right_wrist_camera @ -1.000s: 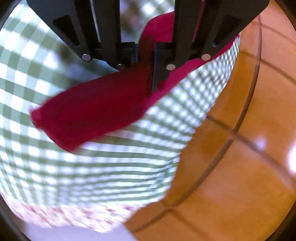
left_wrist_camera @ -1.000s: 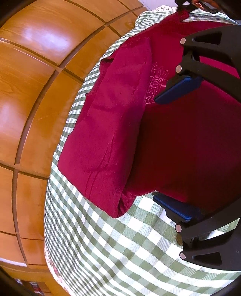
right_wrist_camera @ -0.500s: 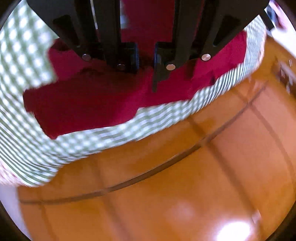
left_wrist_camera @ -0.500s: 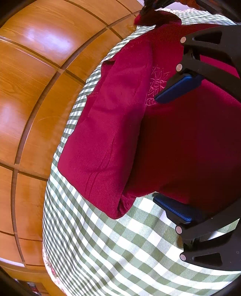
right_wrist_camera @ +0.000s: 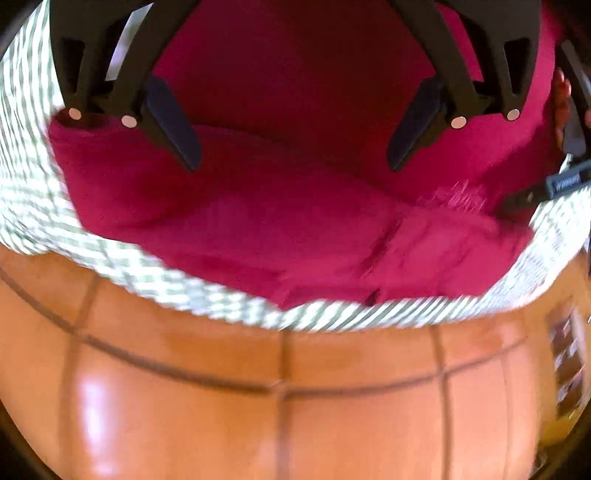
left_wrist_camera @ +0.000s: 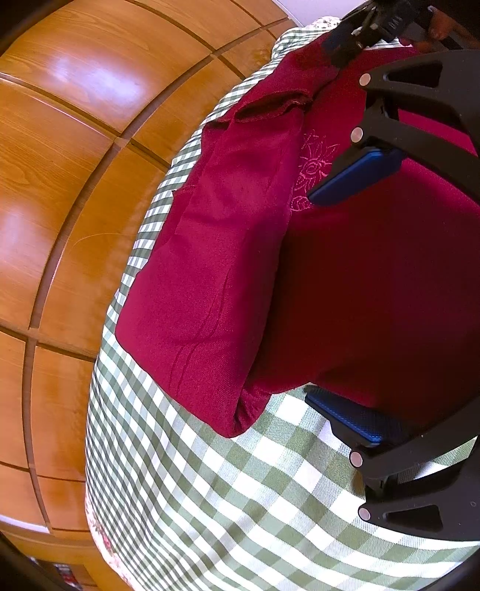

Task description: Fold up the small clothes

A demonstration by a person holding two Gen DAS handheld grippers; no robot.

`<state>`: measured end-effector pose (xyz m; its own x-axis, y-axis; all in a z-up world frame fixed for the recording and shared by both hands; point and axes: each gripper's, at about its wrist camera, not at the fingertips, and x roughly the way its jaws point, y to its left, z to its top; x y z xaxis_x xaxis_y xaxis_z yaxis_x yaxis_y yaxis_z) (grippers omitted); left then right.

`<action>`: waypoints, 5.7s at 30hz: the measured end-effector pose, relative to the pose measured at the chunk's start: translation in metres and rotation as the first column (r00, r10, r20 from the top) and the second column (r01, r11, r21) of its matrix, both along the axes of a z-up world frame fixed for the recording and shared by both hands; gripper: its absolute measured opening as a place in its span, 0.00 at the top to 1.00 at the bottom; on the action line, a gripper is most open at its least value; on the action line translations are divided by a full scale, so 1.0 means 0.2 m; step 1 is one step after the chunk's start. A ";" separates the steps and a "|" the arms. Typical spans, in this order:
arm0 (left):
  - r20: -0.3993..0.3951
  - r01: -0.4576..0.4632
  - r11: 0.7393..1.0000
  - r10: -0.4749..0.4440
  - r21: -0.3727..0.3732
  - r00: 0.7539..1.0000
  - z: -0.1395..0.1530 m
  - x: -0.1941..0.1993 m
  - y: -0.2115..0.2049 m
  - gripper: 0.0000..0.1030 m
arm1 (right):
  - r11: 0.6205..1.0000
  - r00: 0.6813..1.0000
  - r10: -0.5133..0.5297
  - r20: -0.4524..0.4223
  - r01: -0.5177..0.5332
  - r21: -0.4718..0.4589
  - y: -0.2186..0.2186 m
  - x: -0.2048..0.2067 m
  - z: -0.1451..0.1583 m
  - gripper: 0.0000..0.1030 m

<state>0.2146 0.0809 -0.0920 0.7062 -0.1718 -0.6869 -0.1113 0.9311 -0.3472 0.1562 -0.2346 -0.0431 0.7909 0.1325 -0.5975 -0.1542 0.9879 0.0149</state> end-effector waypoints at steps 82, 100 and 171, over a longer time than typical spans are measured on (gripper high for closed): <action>0.011 0.116 0.993 -0.116 0.025 0.993 0.08 -0.18 -0.23 0.07 | 0.903 0.929 -0.306 -0.206 0.352 0.246 -0.59 -0.25 -0.04 0.02; 0.005 0.257 0.962 -0.258 -0.093 0.966 0.04 -0.77 0.24 0.11 | 0.746 0.946 0.186 -0.266 0.040 0.665 -0.73 -0.80 -0.20 0.42; 0.013 0.190 0.811 -0.219 -0.553 0.976 0.25 -0.45 0.42 0.92 | 0.291 0.957 0.267 -0.114 0.033 0.956 -0.74 -0.24 -0.10 0.85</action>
